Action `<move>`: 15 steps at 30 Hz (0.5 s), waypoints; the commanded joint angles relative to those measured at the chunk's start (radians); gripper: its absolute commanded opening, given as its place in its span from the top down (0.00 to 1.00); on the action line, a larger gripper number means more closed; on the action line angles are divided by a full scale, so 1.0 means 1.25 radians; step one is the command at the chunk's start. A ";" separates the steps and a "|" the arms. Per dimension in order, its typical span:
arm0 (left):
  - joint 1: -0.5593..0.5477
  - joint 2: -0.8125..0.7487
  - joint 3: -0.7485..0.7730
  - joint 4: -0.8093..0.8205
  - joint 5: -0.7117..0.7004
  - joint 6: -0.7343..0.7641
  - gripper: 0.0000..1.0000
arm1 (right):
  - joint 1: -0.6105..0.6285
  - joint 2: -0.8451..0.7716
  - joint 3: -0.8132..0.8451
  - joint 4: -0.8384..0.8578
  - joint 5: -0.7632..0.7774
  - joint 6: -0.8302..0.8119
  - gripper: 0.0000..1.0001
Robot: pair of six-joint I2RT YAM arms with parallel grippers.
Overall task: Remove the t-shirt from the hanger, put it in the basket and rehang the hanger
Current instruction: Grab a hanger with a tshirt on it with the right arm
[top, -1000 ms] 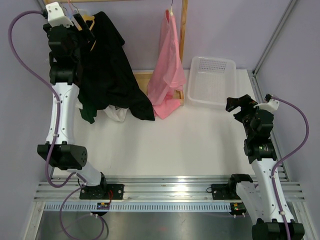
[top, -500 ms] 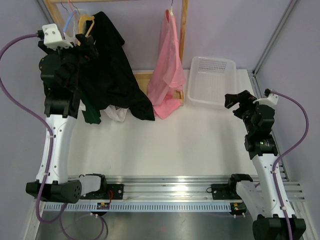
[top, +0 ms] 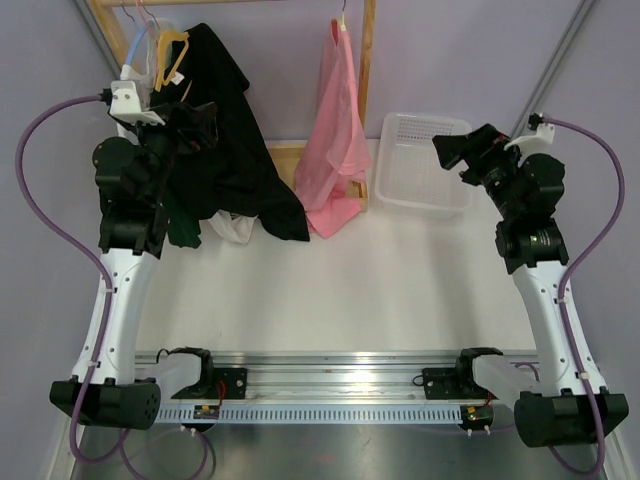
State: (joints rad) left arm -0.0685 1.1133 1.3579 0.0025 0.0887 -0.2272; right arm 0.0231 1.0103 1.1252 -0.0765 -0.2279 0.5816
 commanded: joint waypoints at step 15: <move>-0.020 -0.072 -0.127 0.124 -0.089 -0.044 0.01 | 0.147 0.332 0.474 -0.044 -0.002 -0.066 0.01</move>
State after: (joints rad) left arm -0.0921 1.0779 1.2285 0.0479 0.0711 -0.2470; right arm 0.2031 1.4071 1.6455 -0.1410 -0.2260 0.5121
